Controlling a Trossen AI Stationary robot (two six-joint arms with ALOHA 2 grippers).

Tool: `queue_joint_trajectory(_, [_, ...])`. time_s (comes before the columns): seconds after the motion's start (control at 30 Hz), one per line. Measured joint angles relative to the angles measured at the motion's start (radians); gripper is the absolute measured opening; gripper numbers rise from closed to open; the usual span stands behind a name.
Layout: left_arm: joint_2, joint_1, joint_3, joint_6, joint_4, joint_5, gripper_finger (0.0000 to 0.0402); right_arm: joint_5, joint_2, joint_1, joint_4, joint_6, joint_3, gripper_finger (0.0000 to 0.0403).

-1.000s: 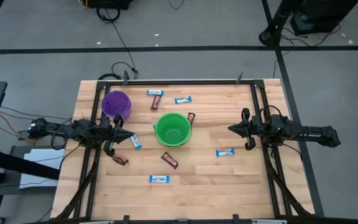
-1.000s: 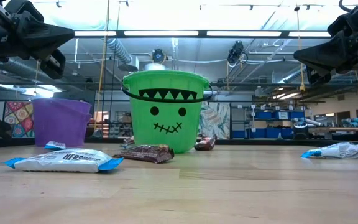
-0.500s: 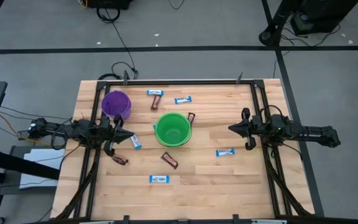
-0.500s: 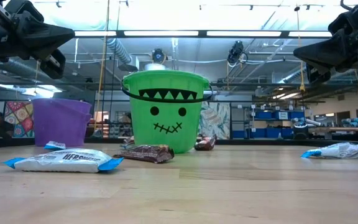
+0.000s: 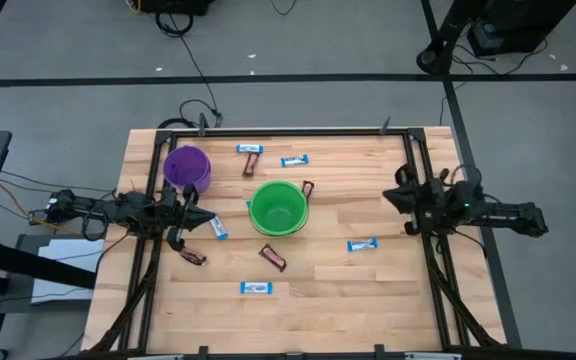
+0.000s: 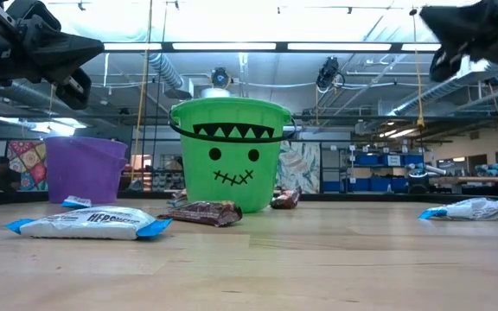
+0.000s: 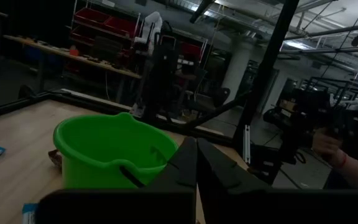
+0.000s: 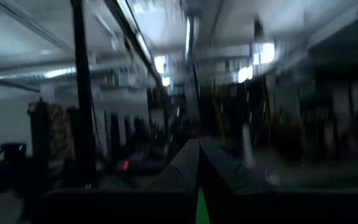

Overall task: Sort candy by brand, put in halloween buckets
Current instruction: Put the white chocolate bar into the violet bucket

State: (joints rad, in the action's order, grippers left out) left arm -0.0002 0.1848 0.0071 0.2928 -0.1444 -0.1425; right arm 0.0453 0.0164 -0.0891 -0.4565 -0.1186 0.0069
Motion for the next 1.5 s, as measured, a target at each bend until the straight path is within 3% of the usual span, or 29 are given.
queue_joint_trajectory(0.17, [0.000,0.000,0.000,0.000,0.000,0.000,0.0006,0.006,0.069,0.002,-0.006,0.039,0.039,0.0024])
queue_joint_trajectory(0.33, [0.000,0.000,0.000,0.000,0.000,0.000,0.0006,0.035,0.228,0.020,-0.005,0.046,0.126,0.0024])
queue_joint_trajectory(0.6, [0.000,0.000,0.000,0.000,0.000,0.000,0.0006,0.116,0.561,0.028,0.008,0.144,0.382,0.0024])
queue_joint_trajectory(0.77, [0.000,0.000,0.000,0.000,0.000,0.000,0.0006,0.131,0.734,0.028,0.104,0.173,0.544,0.0024])
queue_joint_trajectory(1.1, [0.000,0.000,0.000,0.000,-0.015,-0.006,0.0006,-0.026,0.963,0.027,0.189,0.193,0.683,0.0024])
queue_joint_trajectory(1.3, [0.000,0.000,0.000,-0.014,-0.042,-0.013,0.0006,-0.028,1.061,0.036,0.263,0.134,0.743,0.0024])
queue_joint_trajectory(1.5, [0.000,0.000,0.000,-0.134,-0.068,-0.084,0.0006,-0.033,1.179,0.071,0.357,0.112,0.765,0.0024])
